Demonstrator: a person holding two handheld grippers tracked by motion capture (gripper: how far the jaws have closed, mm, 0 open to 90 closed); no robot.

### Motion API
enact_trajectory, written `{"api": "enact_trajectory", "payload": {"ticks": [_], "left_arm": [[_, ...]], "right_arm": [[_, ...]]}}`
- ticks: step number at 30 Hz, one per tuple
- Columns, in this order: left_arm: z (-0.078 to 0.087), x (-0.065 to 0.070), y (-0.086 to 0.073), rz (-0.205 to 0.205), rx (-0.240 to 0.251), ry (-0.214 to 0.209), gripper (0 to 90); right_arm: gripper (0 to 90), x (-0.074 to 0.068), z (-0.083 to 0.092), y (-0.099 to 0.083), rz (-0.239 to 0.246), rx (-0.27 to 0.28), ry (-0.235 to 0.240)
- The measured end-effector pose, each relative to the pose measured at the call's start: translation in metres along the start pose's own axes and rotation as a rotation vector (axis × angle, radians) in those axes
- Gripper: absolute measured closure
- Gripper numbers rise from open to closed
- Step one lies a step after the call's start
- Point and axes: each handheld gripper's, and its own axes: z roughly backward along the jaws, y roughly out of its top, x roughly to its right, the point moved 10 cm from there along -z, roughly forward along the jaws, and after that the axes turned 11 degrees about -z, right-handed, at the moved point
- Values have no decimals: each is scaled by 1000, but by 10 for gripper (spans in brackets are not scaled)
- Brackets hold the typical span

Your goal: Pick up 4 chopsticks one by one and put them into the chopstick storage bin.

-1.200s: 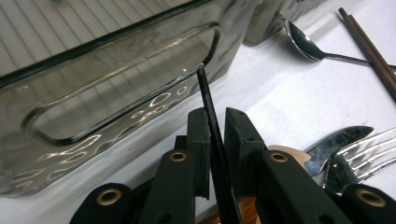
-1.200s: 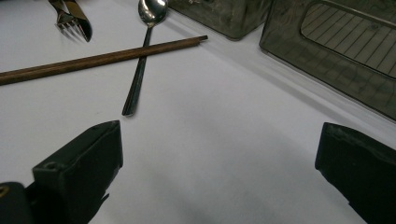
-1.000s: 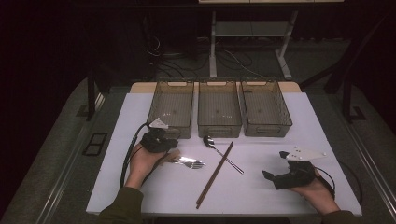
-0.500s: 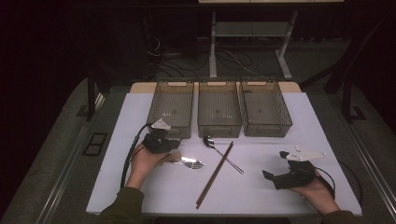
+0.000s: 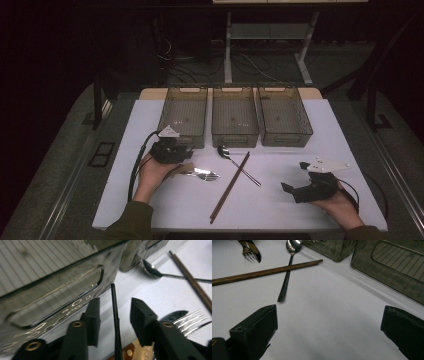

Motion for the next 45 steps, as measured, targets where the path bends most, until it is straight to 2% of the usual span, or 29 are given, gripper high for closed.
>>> {"api": "enact_trajectory", "payload": {"ticks": [1,2,5,7,10,16,21,24,27,32,35,39,45], "left_arm": [[4,0,0,-5,7,7,566],[8,1,1,10,25,12,544],[20,2,-1,24,65,-7,466],[27,4,-5,22,69,-7,431],[38,9,-12,7,86,-8,411],[60,14,-28,13,107,4,393],[77,20,-48,17,101,13,422],[85,23,-60,26,104,29,471],[91,23,-75,22,70,50,499],[94,21,-94,39,47,39,560],[95,20,-97,42,40,32,601],[96,18,-97,36,31,44,676],[96,20,-99,33,16,24,745]], "right_arm": [[10,0,0,0,0,0,0],[10,0,0,0,0,-1,0],[10,0,0,0,0,0,1],[10,0,0,0,0,0,2],[10,0,1,1,3,6,1],[10,0,2,1,3,8,2],[10,0,1,1,7,10,3],[10,0,1,1,8,9,1],[10,0,2,1,7,7,0],[10,0,1,0,6,4,0],[10,-1,1,0,6,5,1],[10,-1,1,0,7,4,0],[10,-2,1,0,7,4,1]]}}
